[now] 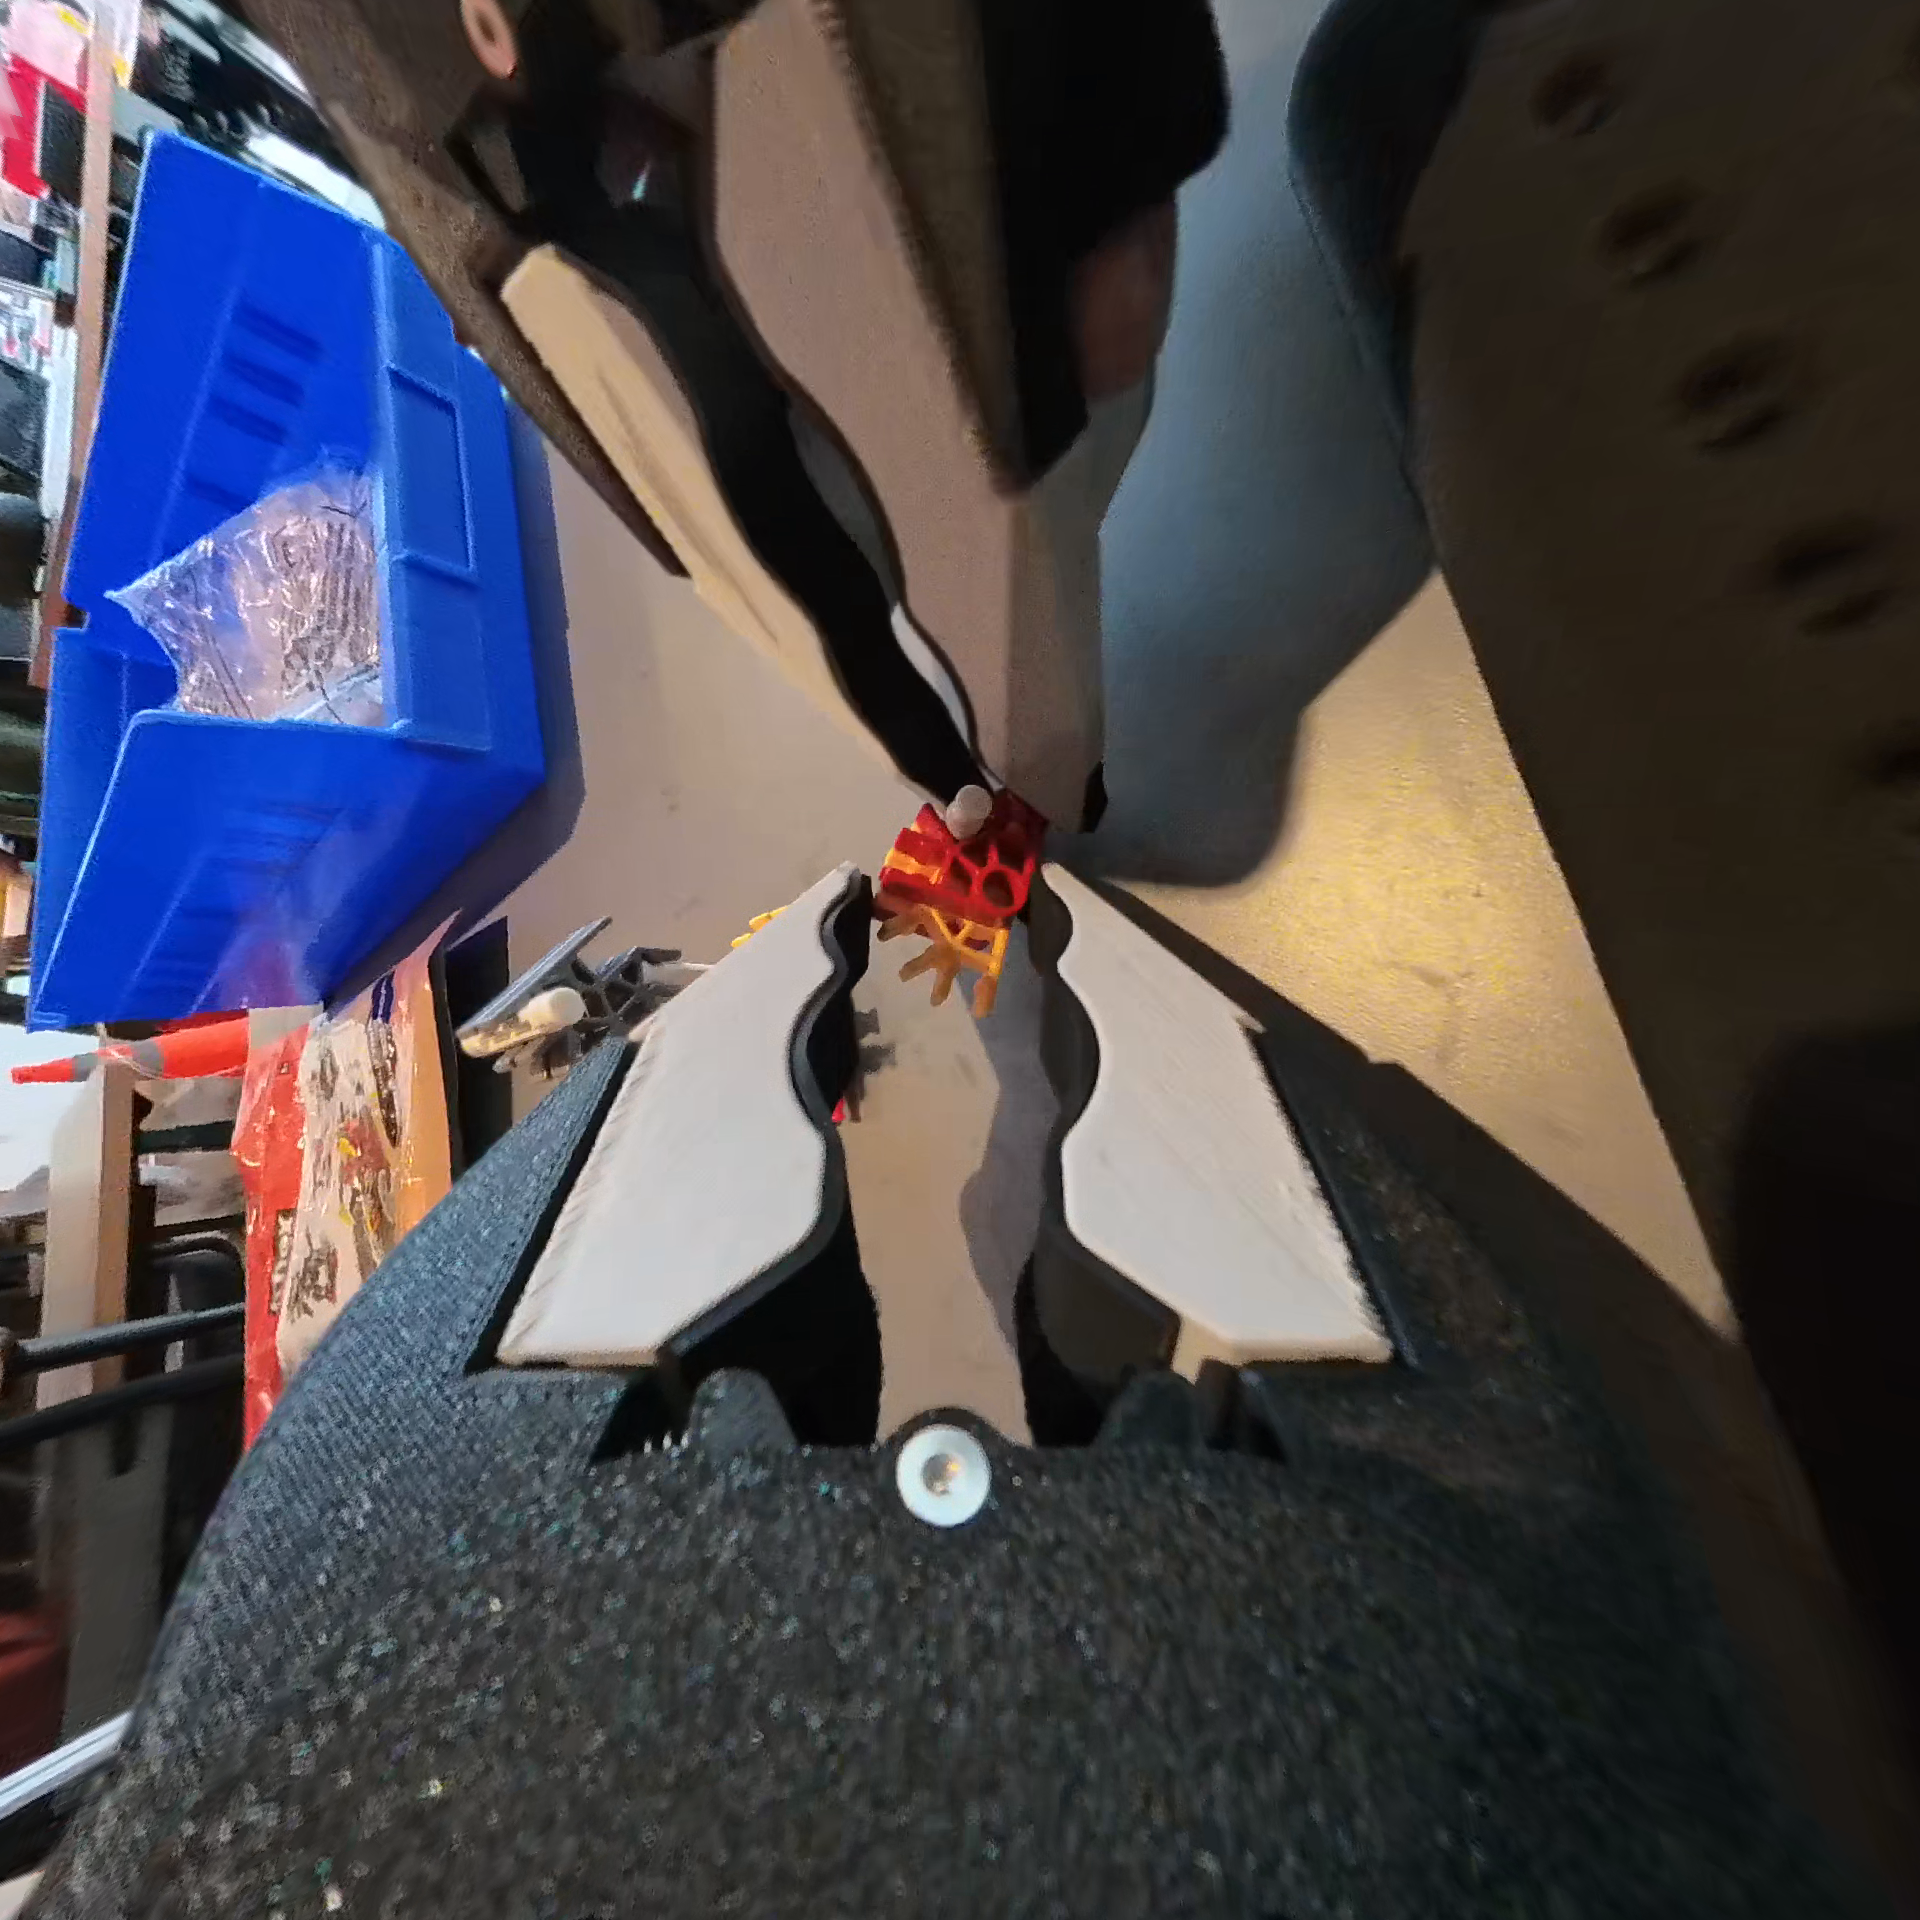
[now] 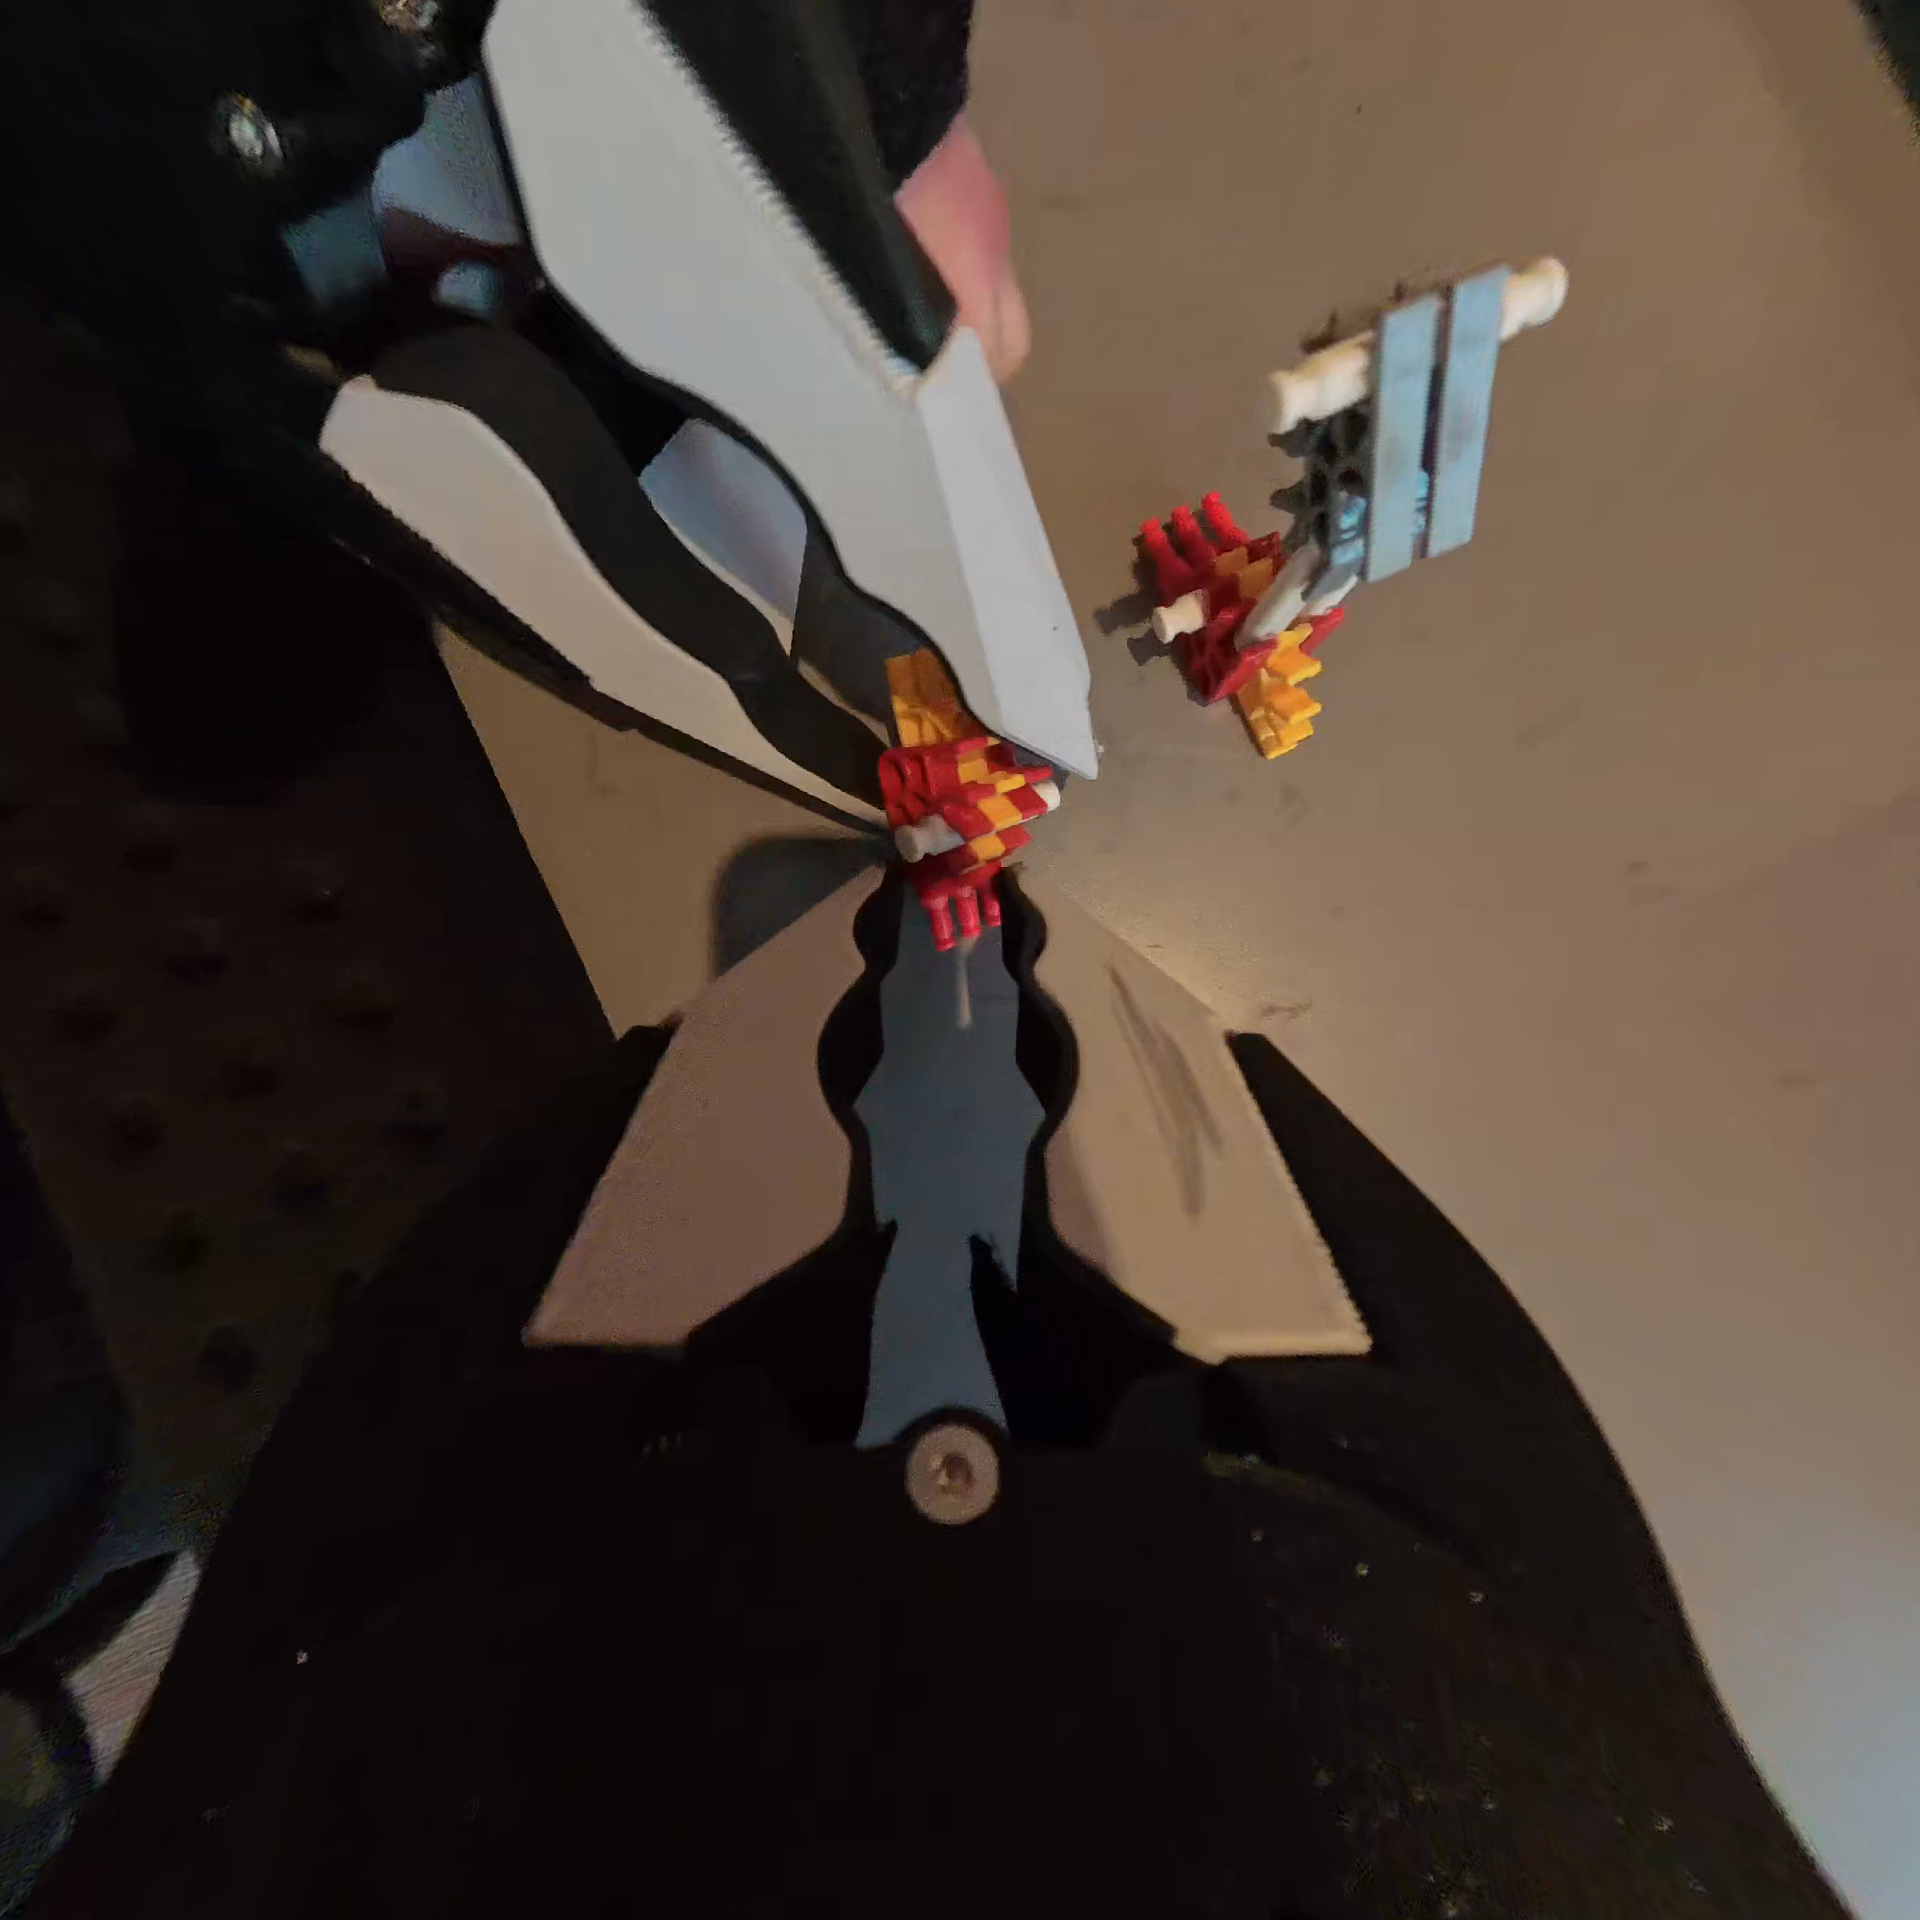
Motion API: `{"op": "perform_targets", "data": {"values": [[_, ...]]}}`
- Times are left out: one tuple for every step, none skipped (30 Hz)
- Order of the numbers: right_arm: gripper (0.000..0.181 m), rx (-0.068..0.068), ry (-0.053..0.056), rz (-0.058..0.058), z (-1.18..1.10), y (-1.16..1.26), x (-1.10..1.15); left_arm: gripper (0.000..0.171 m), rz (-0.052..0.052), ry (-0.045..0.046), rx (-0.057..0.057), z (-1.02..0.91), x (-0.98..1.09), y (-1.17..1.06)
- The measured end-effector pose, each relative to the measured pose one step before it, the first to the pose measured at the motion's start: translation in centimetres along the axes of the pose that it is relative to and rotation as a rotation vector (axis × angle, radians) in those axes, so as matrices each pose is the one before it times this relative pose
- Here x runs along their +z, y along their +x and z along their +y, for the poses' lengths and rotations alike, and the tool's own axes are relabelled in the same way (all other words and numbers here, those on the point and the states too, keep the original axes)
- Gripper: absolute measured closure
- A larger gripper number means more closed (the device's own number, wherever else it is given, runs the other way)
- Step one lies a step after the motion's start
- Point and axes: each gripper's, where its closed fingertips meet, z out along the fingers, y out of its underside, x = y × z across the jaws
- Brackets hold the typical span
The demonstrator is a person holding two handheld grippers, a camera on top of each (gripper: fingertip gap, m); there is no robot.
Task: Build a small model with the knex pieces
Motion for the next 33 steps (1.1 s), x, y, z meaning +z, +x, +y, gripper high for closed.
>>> {"op": "perform_targets", "data": {"values": [[0.163,-0.0264,-0.0048,0.0294,0.031,-0.088,0.007,0.142,0.0029,0.00255,0.0031,-0.012,-0.065,0.068],[0.164,-0.0288,-0.0046,0.0216,-0.008,-0.131,-0.019,0.141,0.0034,0.00504,0.004,-0.023,-0.114,0.118],[0.164,-0.0248,-0.0065,0.0248,-0.014,-0.005,-0.031,0.141,0.0059,-0.0011,-0.0011,0.081,-0.167,0.103],[0.164,-0.0201,-0.0119,0.0247,0.045,0.078,0.018,0.14,0.0071,-0.00285,-0.0033,0.178,-0.267,0.055],[0.164,-0.0224,-0.0072,0.0118,-0.007,-0.086,0.003,0.137,0.0135,0.00393,-0.0034,0.173,-0.336,0.097],[0.165,-0.0183,0.0032,0.015,-0.18,-0.009,-0.03,0.135,0.0184,0.00667,-0.0092,0.128,-0.326,0.168],[0.167,-0.0202,-0.0074,0.0287,-0.081,0.186,-0.015,0.134,0.0197,0.00407,-0.0118,0.142,-0.275,0.229],[0.167,-0.0265,-0.0124,0.0133,-0.021,-0.083,0.02,0.133,0.007,-0.00069,-0.0082,0.195,-0.239,0.12],[0.167,-0.0102,-0.0044,-0.0108,-0.088,-0.347,-0.002,0.132,-0.0038,-0.00701,-0.0059,0.263,-0.228,-0.004],[0.166,0.003,0.0089,-0.0186,-0.238,-0.372,-0.073,0.131,0.0026,-0.00756,-0.0034,0.233,-0.278,0.086],[0.166,-0.0043,0.0044,-0.011,-0.135,-0.287,-0.106,0.131,0.0098,-0.00494,-0.0057,0.209,-0.296,0.164],[0.165,-0.0158,-0.0153,0.0054,0.174,-0.079,-0.059,0.13,0.0124,-0.00413,-0.0167,0.169,-0.233,0.178],[0.162,-0.0129,-0.0093,0.0082,0.098,-0.038,-0.069,0.13,0.019,0.00384,-0.0254,0.014,-0.148,0.308],[0.162,-0.0006,0.0139,-0.0151,-0.21,-0.353,-0.114,0.13,0.028,0.01398,-0.0226,-0.178,-0.127,0.461],[0.162,0.0125,0.0247,-0.0307,-0.326,-0.503,-0.142,0.129,0.0089,0.01142,-0.0129,-0.147,-0.098,0.204],[0.162,0.0245,0.0233,-0.0052,-0.241,0.05,-0.209,0.129,-0.0035,-0.00343,-0.0056,0.07,-0.076,-0.001],[0.162,0.0266,0.0158,0.0087,-0.054,0.408,-0.235,0.129,-0.0048,-0.00928,0.0003,0.121,-0.076,-0.043],[0.162,0.0281,0.0111,-0.0079,0.056,0.206,-0.184,0.13,-0.0136,0.00457,0.0,-0.1,-0.112,-0.192],[0.163,0.0434,0.0114,-0.0188,0.038,0.077,-0.094,0.132,-0.0103,0.00843,-0.0079,-0.172,-0.057,-0.177],[0.163,0.0515,0.0076,-0.0145,0.028,0.125,0.036,0.132,0.0044,0.00119,-0.0132,-0.04,0.083,-0.014],[0.163,0.029,0.0115,-0.0214,-0.075,-0.137,0.116,0.133,0.0057,-0.00075,-0.0112,0.018,0.173,-0.012],[0.164,0.0115,0.0182,-0.0163,-0.217,-0.224,0.154,0.139,-0.003,0.00931,-0.0035,-0.084,0.159,-0.088],[0.166,0.0117,0.0127,-0.0065,-0.153,-0.131,0.209,0.147,0.0083,0.00649,0.0034,-0.073,0.14,0.17],[0.169,0.008,-0.0049,-0.0006,0.074,-0.097,0.254,0.148,0.0086,-0.00728,0.0087,0.07,0.134,0.247],[0.173,-0.0144,-0.0063,0.0188,0.057,0.092,0.216,0.154,-0.0185,-0.01267,0.0166,0.127,0.092,-0.104],[0.174,-0.0298,0.0031,0.0354,-0.124,0.2,0.068,0.159,-0.0382,-0.01579,0.0271,0.192,0.047,-0.376],[0.174,-0.0212,-0.006,0.0229,-0.024,-0.007,0.076,0.162,-0.0153,-0.00983,0.0338,0.114,-0.028,-0.021],[0.174,-0.0214,-0.0077,0.0214,-0.009,0.001,0.066,0.162,-0.0113,-0.00408,0.0227,0.006,-0.08,0.017],[0.175,-0.0331,-0.003,0.0342,-0.057,0.151,0.039,0.164,-0.02,-0.00901,0.031,0.076,-0.072,-0.075],[0.175,-0.0403,-0.0116,0.0305,0.07,0.067,0.065,0.168,-0.0085,-0.00975,0.0489,0.13,-0.061,0.193],[0.175,-0.0502,-0.0075,0.041,-0.007,0.111,0.049,0.169,-0.0203,-0.01023,0.0476,0.079,-0.066,0.094],[0.175,-0.0475,-0.0086,0.0372,-0.022,0.007,0.046,0.169,-0.0138,-0.00892,0.0419,0.084,-0.061,0.244],[0.175,-0.0485,-0.0084,0.032,-0.029,-0.066,0.013,0.17,0.0022,0.00376,0.0289,-0.024,-0.112,0.457]]}}
